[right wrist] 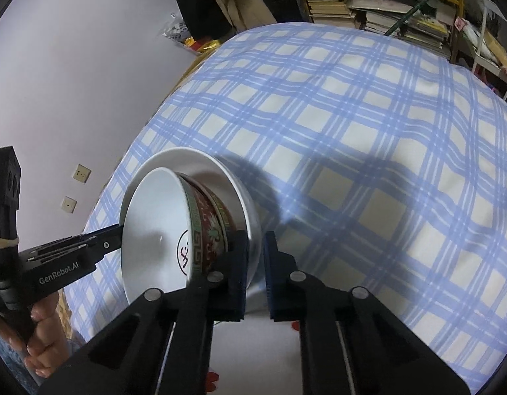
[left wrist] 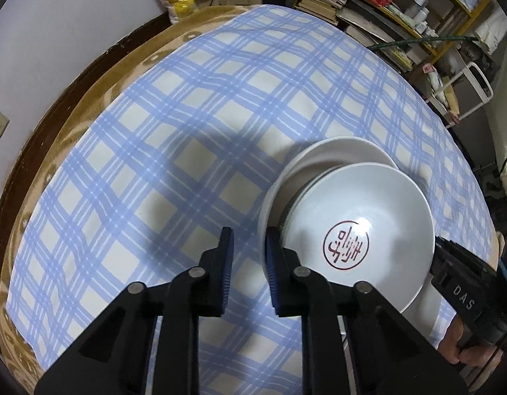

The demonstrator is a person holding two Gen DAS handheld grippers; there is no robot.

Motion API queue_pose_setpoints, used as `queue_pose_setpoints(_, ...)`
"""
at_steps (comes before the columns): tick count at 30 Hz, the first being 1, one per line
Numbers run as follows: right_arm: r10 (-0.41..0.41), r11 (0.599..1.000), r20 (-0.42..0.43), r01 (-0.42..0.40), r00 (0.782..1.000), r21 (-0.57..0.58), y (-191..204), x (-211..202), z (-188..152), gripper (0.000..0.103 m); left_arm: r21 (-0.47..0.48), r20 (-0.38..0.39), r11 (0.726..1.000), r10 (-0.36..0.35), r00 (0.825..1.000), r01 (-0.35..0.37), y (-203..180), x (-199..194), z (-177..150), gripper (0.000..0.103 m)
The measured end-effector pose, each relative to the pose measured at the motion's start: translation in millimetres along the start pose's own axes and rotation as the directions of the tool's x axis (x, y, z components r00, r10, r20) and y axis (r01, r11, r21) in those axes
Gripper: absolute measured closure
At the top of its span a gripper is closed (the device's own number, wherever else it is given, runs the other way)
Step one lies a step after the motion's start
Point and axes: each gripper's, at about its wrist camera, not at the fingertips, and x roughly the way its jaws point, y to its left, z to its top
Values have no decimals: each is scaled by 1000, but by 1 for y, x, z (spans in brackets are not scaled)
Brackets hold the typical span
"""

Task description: Organize plates and bowls

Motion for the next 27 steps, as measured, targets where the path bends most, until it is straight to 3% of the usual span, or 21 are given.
queue_pose_setpoints(3,8,1000,-21,-8,1000,12,-2,1,0,91,37,10,999,25,1000,-26,-11,1,-3,100)
queue_pose_setpoints(13,1,999,-41,1,999,49,1,3,1,93,-5,-5,1000,-4,1000,4,-2,6,0,100)
queue_pose_setpoints(27,8,998,-38,-5,999,70,-2,7,-1,93,-8,-7,1000,11,1000,-11,-4,6,-2,100)
